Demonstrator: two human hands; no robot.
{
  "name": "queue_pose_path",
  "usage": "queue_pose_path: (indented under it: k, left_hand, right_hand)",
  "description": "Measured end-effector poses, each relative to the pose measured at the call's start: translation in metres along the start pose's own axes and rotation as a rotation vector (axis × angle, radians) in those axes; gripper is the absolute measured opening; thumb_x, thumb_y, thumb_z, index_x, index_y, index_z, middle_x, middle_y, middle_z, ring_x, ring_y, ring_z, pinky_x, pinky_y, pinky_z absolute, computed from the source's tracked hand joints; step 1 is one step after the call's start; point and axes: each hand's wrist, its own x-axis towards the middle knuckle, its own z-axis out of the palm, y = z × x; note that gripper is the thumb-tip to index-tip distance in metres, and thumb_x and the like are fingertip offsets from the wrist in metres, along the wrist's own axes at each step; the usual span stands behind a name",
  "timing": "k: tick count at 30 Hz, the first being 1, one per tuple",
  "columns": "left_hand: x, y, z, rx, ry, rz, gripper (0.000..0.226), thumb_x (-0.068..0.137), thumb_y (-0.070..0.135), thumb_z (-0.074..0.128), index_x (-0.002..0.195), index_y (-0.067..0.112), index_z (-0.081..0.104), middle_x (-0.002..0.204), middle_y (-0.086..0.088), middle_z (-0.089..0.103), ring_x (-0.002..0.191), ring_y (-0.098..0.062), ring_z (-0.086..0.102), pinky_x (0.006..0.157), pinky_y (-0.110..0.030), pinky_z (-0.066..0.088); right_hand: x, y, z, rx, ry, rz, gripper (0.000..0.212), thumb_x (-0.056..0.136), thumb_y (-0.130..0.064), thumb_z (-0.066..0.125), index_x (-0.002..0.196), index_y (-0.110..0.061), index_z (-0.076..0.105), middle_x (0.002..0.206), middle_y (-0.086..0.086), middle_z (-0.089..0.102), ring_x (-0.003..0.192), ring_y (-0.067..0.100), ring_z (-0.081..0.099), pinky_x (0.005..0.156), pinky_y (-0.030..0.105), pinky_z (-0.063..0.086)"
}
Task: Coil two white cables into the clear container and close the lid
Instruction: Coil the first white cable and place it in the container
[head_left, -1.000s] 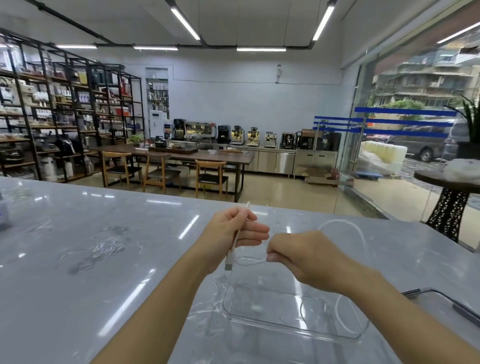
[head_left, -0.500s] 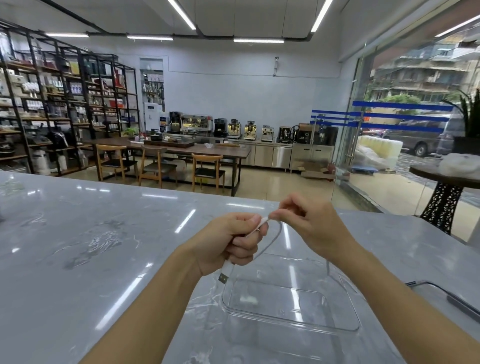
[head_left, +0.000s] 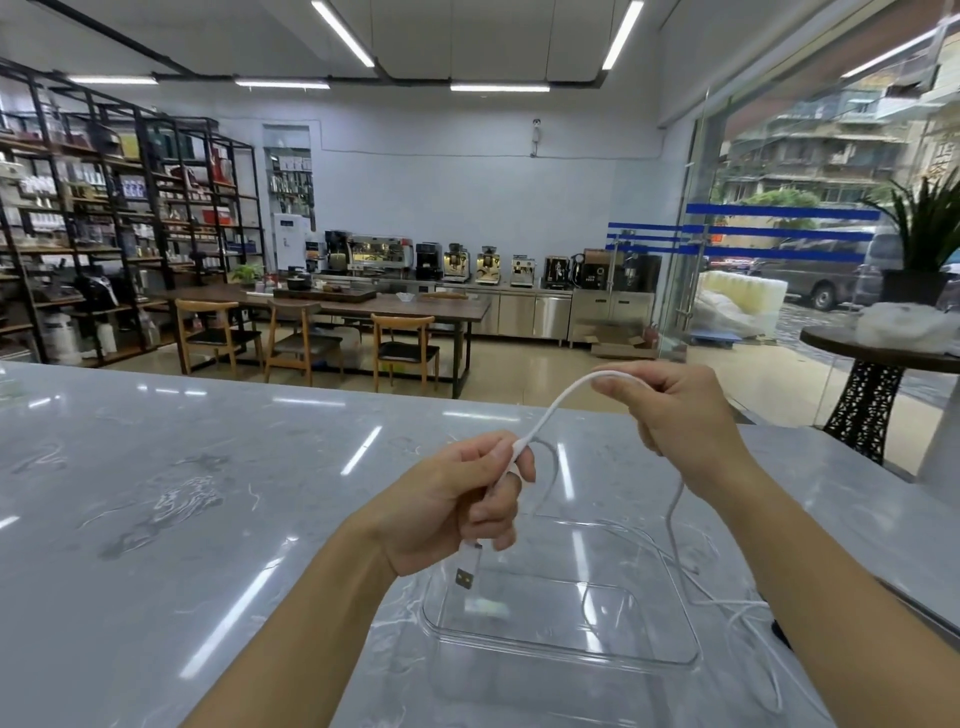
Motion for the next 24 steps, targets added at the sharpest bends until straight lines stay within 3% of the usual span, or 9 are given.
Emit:
queue_pose_path:
  k: [3,6,8,10,14,17,19,21,24]
  left_hand:
    - [-0.003,-0.002,-0.01,-0.237,-0.005,0.089,0.02,0.087,0.029,0.057,0.088,0.009,0.061,0.047,0.008,0.041,0.035,-0.001,0.029,0.035,-0.015,0.027]
    - [-0.005,0.007,-0.031,-0.475,-0.079,0.195,0.022,0.092,0.026,0.051,0.09,0.007,0.063,0.05,0.007,0.043,0.038,-0.006,0.026,0.037,-0.017,0.031]
    - [-0.008,0.017,-0.04,-0.57,-0.068,0.258,0.025,0.095,0.023,0.046,0.089,0.006,0.063,0.049,0.004,0.041,0.039,-0.009,0.027,0.041,-0.019,0.035]
    - [-0.01,0.022,-0.04,-0.476,0.075,0.289,0.017,0.087,0.025,0.058,0.079,0.01,0.063,0.041,0.005,0.041,0.034,-0.008,0.03,0.043,-0.019,0.041]
    - [-0.004,0.016,-0.024,-0.371,0.112,0.275,0.017,0.083,0.027,0.06,0.075,0.013,0.06,0.045,0.006,0.023,0.037,-0.007,0.033,0.054,-0.023,0.046]
    - [0.004,0.015,-0.018,-0.332,0.221,0.273,0.025,0.089,0.029,0.046,0.075,0.013,0.058,0.041,0.01,0.03,0.036,-0.005,0.027,0.045,-0.02,0.041]
    - [0.007,0.016,-0.019,-0.293,0.316,0.287,0.029,0.093,0.031,0.038,0.076,0.013,0.054,0.042,0.01,0.035,0.034,-0.003,0.03,0.041,-0.019,0.038]
    - [0.01,0.016,-0.023,-0.221,0.405,0.277,0.03,0.094,0.032,0.035,0.077,0.013,0.05,0.045,0.009,0.034,0.035,-0.004,0.029,0.039,-0.019,0.037]
    - [0.012,0.009,-0.03,-0.068,0.523,0.233,0.028,0.097,0.029,0.033,0.081,0.011,0.047,0.049,0.007,0.037,0.038,-0.006,0.032,0.042,-0.022,0.043]
  right_hand:
    - [0.002,0.015,-0.011,0.104,-0.083,0.155,0.029,0.069,-0.019,0.074,0.094,-0.005,0.069,0.046,0.0,0.04,0.033,0.011,0.029,0.036,0.021,0.028]
    - [-0.002,0.028,-0.023,0.35,-0.26,0.194,0.047,0.053,-0.022,0.082,0.093,-0.008,0.062,0.051,0.002,0.04,0.034,0.01,0.028,0.034,0.019,0.023]
    - [-0.002,0.032,-0.025,0.441,-0.214,0.159,0.041,0.053,-0.027,0.084,0.083,-0.013,0.059,0.053,0.0,0.045,0.035,0.009,0.031,0.034,0.018,0.024]
    - [0.002,0.034,-0.022,0.265,-0.036,0.088,0.022,0.066,-0.019,0.077,0.075,-0.014,0.057,0.059,0.001,0.05,0.04,0.009,0.038,0.037,0.019,0.031]
    - [0.007,0.051,-0.003,-0.702,0.164,-0.21,0.012,0.085,-0.014,0.064,0.075,-0.01,0.058,0.064,0.006,0.058,0.055,0.026,0.053,0.05,0.034,0.044]
    - [-0.003,0.07,0.015,-1.108,-0.03,-0.391,0.03,0.057,-0.009,0.085,0.065,-0.013,0.056,0.052,0.003,0.055,0.032,0.027,0.047,0.036,0.014,0.017]
    - [-0.012,0.075,0.03,-1.254,-0.178,-0.52,0.045,0.029,-0.008,0.088,0.061,-0.019,0.058,0.048,-0.003,0.053,0.025,0.019,0.043,0.043,0.013,-0.002]
    - [-0.022,0.073,0.042,-1.25,-0.313,-0.649,0.047,0.02,-0.007,0.082,0.059,-0.022,0.059,0.046,-0.005,0.052,0.025,0.016,0.042,0.043,0.017,-0.007]
    - [-0.029,0.06,0.054,-1.033,-0.444,-0.835,0.029,0.042,-0.012,0.08,0.06,-0.023,0.059,0.049,-0.009,0.056,0.034,0.012,0.048,0.032,0.016,0.019]
